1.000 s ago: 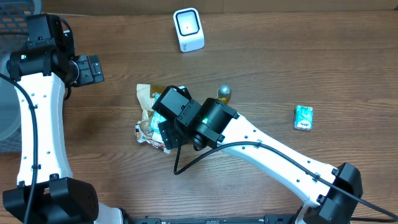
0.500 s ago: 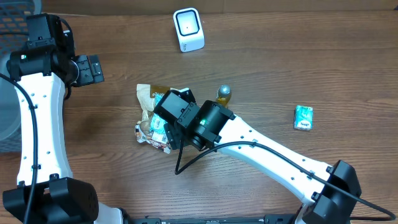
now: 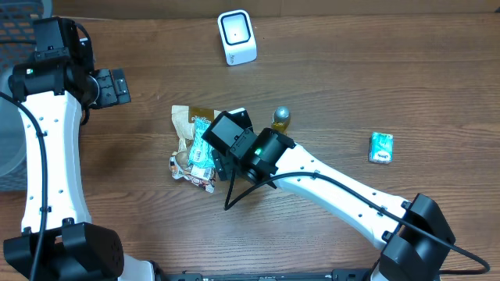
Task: Scan the item barcode
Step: 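Swing the right gripper left over the green-lidded jar, then lower the right gripper around the green-lidded jar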
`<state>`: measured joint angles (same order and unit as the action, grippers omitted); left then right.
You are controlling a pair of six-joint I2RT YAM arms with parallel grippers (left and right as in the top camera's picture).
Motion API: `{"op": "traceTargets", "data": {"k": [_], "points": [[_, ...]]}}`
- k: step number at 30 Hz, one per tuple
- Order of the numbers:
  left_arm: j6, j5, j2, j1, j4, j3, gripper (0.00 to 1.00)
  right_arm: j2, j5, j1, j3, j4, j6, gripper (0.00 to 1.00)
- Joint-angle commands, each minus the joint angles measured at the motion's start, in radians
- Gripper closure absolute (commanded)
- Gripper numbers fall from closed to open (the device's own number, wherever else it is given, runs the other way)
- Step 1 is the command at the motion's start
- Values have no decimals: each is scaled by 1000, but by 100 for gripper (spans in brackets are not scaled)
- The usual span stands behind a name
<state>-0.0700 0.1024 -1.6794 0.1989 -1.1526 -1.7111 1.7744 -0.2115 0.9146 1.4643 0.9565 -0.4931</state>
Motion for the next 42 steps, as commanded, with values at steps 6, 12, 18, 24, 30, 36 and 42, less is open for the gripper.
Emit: {"op": "traceTargets", "data": {"k": [6, 12, 18, 24, 30, 36, 42], "points": [[22, 5, 13, 3, 1, -19, 1, 5, -16, -31, -83, -123, 2, 17], [22, 5, 13, 3, 1, -19, 1, 8, -17, -35, -131, -222, -1, 16], [22, 5, 13, 3, 1, -19, 1, 20, -71, -35, -136, -249, -1, 16], [22, 5, 13, 3, 1, -19, 0, 22, -121, -35, -136, -266, -2, 16], [22, 5, 13, 3, 1, -19, 1, 23, -121, -35, -136, -284, -5, 16], [22, 5, 13, 3, 1, -19, 1, 23, -121, -35, -136, -291, -9, 16], [22, 5, 13, 3, 1, -19, 0, 23, -121, -35, -136, -318, -9, 15]]}}
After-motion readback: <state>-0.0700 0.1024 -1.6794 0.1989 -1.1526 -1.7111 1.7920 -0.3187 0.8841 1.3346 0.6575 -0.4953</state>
